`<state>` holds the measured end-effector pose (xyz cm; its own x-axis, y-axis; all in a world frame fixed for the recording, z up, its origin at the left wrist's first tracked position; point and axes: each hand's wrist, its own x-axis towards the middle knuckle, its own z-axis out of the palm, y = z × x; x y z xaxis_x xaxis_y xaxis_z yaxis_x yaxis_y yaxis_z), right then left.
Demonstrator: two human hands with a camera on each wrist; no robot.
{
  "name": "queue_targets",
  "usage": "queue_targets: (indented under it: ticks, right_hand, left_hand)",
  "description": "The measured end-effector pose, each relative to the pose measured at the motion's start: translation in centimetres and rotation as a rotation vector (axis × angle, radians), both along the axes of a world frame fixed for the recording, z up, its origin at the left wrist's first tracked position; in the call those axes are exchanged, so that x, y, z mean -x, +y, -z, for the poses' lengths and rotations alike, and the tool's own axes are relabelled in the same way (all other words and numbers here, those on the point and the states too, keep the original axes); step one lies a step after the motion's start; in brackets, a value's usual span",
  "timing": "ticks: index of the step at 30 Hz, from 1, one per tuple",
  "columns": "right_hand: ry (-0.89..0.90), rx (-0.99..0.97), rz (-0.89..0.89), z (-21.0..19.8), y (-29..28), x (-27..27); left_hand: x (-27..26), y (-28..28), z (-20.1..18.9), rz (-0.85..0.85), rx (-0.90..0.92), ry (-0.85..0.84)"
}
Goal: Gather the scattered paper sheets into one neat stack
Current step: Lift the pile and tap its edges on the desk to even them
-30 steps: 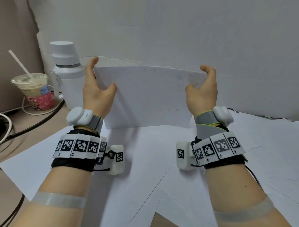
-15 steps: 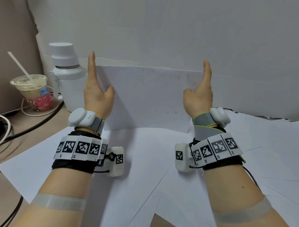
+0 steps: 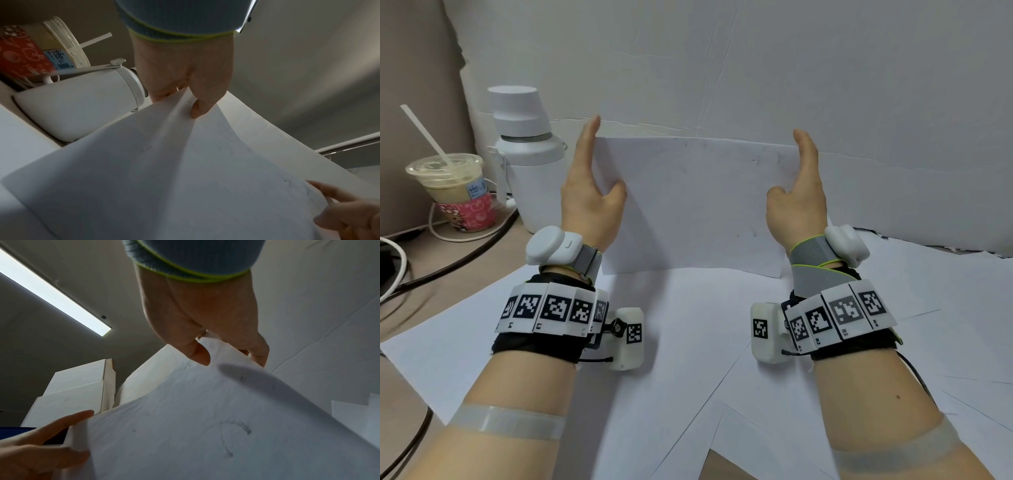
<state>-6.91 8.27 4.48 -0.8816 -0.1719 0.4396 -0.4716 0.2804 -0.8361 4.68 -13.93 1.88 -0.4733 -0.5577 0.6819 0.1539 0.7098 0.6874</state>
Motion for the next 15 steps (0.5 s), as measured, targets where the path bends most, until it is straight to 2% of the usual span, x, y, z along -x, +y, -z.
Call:
queue_targets:
  ticks: [10,12,15]
  right_hand:
    - [-0.018,0.066,0.058,-0.14,0.23,0.47]
    - [-0.082,0.113,0.076,-0.22,0.40,0.51]
    - [-0.213,0.171,0.084,-0.11,0.49,0.83]
  left_hand:
    - [0.02,-0.38,-0.27,-0.024,-0.005,-0.006]
    - [0.11,-0.41,-0.16,0.019,-0.090,0.008]
    - [0.55,-0.78,0.58,0.073,-0.343,-0.008]
